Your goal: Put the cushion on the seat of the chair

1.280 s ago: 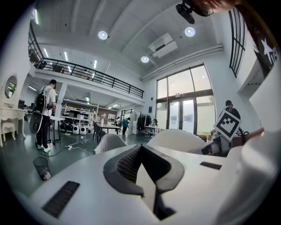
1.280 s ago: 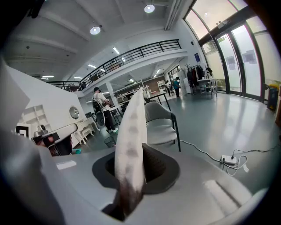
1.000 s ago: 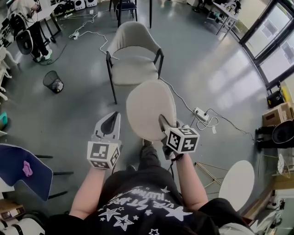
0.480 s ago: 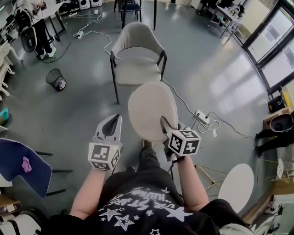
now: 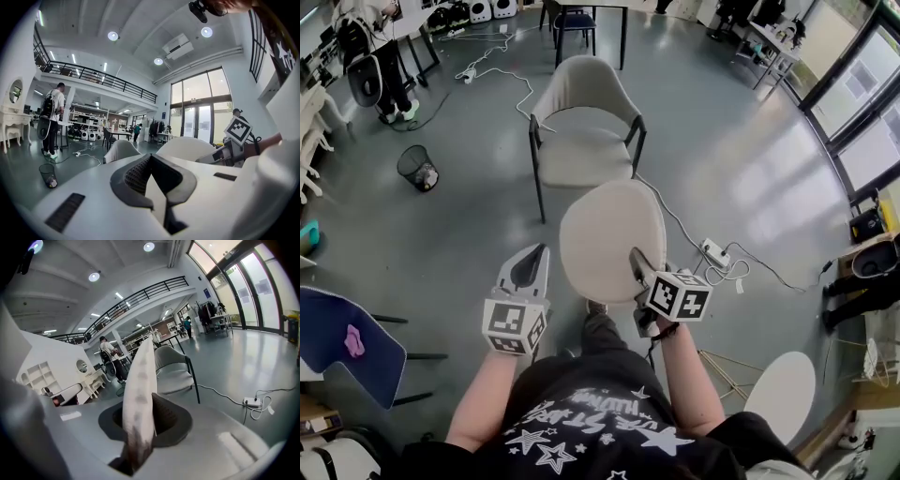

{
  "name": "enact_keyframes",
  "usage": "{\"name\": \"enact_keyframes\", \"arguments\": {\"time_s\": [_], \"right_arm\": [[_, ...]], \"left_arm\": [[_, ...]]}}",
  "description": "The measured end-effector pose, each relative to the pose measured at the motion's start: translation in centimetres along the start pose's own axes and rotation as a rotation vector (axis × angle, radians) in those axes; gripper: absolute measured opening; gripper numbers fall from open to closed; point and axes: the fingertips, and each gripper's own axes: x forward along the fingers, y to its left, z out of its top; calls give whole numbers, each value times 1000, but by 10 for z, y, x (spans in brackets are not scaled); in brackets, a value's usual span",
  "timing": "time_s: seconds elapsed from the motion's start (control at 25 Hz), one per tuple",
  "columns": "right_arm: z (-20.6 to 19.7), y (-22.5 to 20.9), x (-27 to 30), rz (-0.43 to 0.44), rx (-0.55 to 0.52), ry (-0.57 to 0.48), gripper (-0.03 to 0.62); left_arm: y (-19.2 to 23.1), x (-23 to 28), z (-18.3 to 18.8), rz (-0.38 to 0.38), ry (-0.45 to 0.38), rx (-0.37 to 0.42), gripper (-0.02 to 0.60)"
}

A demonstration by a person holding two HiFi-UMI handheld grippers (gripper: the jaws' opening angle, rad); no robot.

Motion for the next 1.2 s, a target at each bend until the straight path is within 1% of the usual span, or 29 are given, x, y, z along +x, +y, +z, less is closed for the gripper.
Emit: {"name": "enact_keyframes", "arguments": {"time_s": [0.08, 0.36, 0.52, 0.72, 0.92, 1.2], "right_arm": [[7, -10, 6, -9, -5, 7, 60], [56, -41, 47, -22, -17, 0, 60], [84, -58, 78, -2, -6, 13, 60], [117, -74, 108, 24, -11, 13, 60], [138, -98, 129, 42, -15, 23, 60], [162, -131, 149, 57, -27, 48, 60]], "left_arm": [[3, 11, 2, 3, 0, -8, 9], [18, 68, 17, 16, 6, -2, 8], [27, 107, 26, 40, 11, 7, 9], [38, 148, 33, 62, 25, -2, 9], [39, 184, 30, 82, 55, 12, 9], [35, 222, 36, 120, 67, 29, 9]]}}
